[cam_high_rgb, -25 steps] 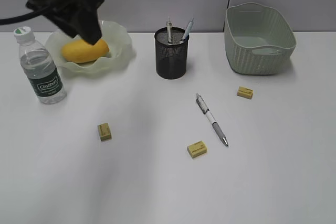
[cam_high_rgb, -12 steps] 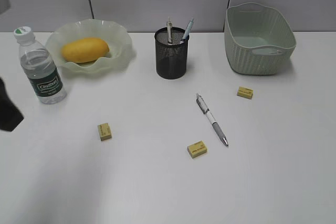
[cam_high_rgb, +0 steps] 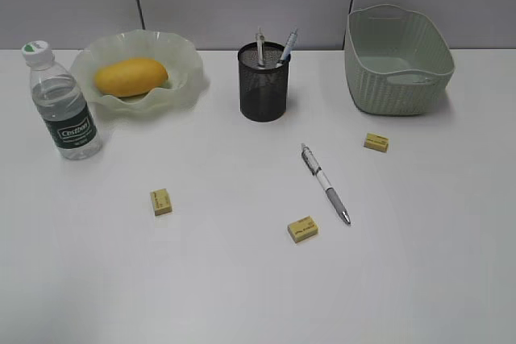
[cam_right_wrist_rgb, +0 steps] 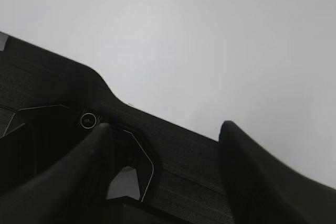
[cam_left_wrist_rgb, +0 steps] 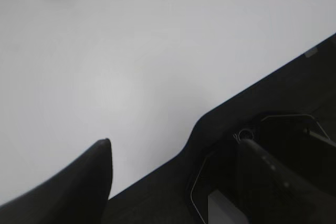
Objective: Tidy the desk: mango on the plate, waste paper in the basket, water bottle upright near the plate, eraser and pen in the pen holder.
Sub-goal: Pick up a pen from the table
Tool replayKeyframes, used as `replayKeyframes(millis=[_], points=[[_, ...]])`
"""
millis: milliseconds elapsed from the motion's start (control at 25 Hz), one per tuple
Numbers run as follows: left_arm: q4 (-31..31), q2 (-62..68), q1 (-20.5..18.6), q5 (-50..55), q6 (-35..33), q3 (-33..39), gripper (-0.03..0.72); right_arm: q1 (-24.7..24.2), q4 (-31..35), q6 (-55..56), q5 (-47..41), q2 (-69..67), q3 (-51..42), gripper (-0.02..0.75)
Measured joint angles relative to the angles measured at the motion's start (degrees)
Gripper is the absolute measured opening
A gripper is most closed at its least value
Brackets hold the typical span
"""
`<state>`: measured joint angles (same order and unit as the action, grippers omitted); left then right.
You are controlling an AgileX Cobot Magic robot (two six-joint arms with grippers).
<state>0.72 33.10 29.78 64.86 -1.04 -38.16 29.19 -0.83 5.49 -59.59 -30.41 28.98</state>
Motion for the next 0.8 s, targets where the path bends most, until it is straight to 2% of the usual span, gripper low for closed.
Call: replayKeyframes(millis=[360, 600, 800], points=[[0.0, -17.2, 0.0, 3.2, 0.2, 2.5, 0.554, 0.0, 0.0, 0.0, 0.0, 0.0, 0.0, 0.495], [0.1, -19.2, 0.0, 3.9, 0.2, 5.2, 0.524, 0.0, 0.0, 0.0, 0.0, 0.0, 0.0, 0.495], [0.1, -19.2, 0.0, -0.4, 0.2, 6.4, 0.519, 0.0, 0.0, 0.0, 0.0, 0.0, 0.0, 0.495]])
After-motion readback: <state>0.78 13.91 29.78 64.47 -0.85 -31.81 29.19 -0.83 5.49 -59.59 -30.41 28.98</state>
